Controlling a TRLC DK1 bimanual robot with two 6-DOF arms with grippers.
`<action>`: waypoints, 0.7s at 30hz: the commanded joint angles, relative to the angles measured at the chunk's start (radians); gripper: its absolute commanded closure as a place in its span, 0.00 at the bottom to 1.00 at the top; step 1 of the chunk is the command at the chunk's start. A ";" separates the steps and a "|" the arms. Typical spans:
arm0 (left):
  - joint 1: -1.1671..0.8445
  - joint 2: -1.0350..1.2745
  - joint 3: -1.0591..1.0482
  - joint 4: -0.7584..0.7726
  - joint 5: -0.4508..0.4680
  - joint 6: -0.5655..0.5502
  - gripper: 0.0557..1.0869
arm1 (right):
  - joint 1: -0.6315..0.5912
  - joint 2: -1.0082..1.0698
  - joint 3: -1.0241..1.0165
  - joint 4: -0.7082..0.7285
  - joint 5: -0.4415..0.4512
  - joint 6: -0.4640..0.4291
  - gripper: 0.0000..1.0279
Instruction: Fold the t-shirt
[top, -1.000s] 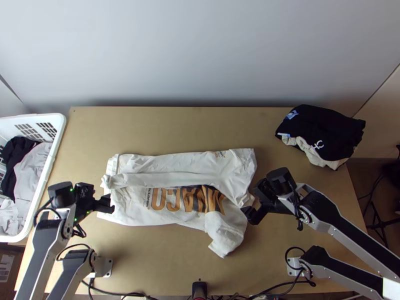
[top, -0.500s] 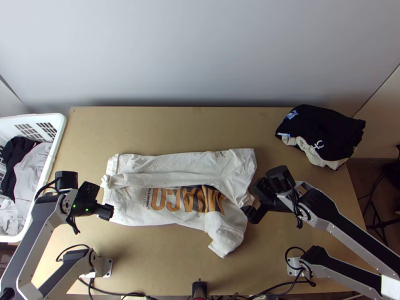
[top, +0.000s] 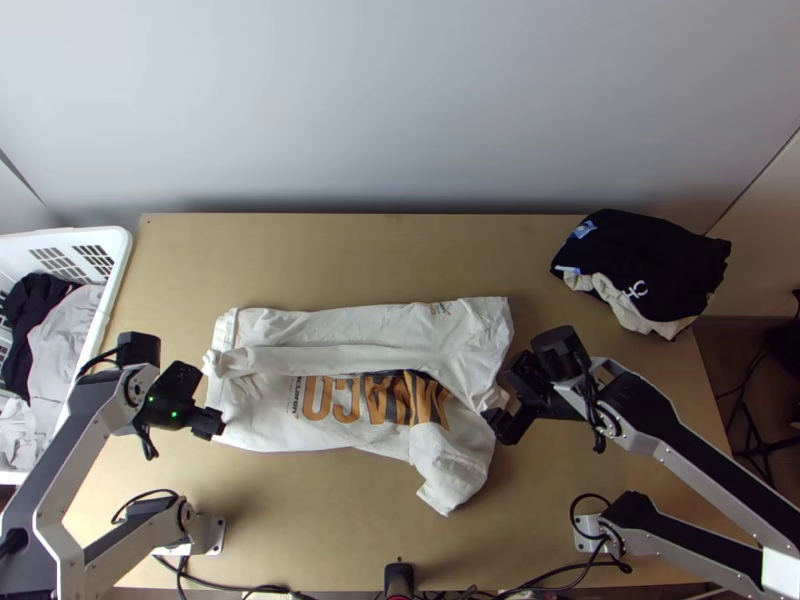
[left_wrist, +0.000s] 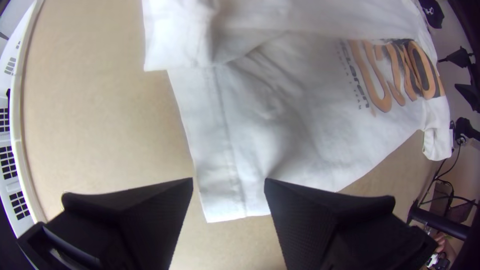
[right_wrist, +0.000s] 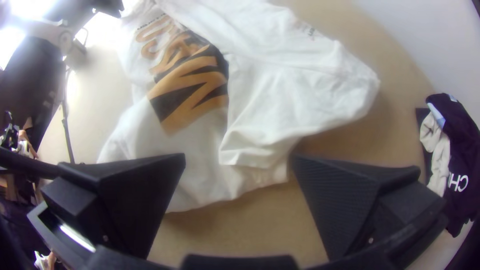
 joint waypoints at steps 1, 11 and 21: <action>0.000 0.080 0.004 -0.001 -0.002 0.005 0.45 | 0.000 0.003 0.044 -0.032 0.000 -0.030 0.03; -0.005 0.086 0.015 -0.012 -0.002 0.011 0.97 | 0.084 0.058 0.148 -0.210 -0.067 -0.110 0.03; 0.006 0.056 0.049 -0.004 0.000 -0.018 0.97 | 0.347 0.151 0.136 -0.404 -0.156 -0.130 0.03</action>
